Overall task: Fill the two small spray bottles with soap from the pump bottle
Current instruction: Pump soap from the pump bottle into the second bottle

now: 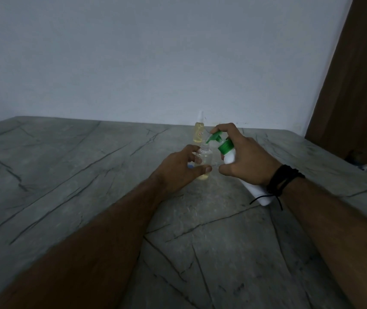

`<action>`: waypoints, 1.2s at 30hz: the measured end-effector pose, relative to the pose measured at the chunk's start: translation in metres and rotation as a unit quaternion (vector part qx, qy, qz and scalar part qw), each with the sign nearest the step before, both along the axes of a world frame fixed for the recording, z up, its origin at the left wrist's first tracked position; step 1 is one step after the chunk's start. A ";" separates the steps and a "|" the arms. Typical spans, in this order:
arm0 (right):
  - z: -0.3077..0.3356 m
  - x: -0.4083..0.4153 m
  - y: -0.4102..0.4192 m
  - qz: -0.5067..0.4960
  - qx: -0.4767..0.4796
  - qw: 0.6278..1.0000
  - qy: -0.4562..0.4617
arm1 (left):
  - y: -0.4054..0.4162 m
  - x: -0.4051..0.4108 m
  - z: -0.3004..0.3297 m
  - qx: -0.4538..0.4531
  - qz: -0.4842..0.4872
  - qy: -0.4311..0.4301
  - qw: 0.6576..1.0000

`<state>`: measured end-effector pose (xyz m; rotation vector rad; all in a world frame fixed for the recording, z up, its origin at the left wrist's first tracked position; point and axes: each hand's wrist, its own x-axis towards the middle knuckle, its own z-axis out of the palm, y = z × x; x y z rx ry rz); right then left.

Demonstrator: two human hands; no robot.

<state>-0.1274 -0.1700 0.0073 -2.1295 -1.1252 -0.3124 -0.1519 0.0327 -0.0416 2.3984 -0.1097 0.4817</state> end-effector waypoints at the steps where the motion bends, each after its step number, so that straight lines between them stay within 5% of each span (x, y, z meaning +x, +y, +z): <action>1: 0.000 0.000 0.000 0.001 0.001 1.000 0.001 | 0.000 0.000 0.000 0.000 -0.001 0.000 1.000; 36: -0.001 0.001 0.000 0.002 0.003 1.000 0.003 | 0.003 0.003 -0.004 -0.006 -0.002 -0.014 1.000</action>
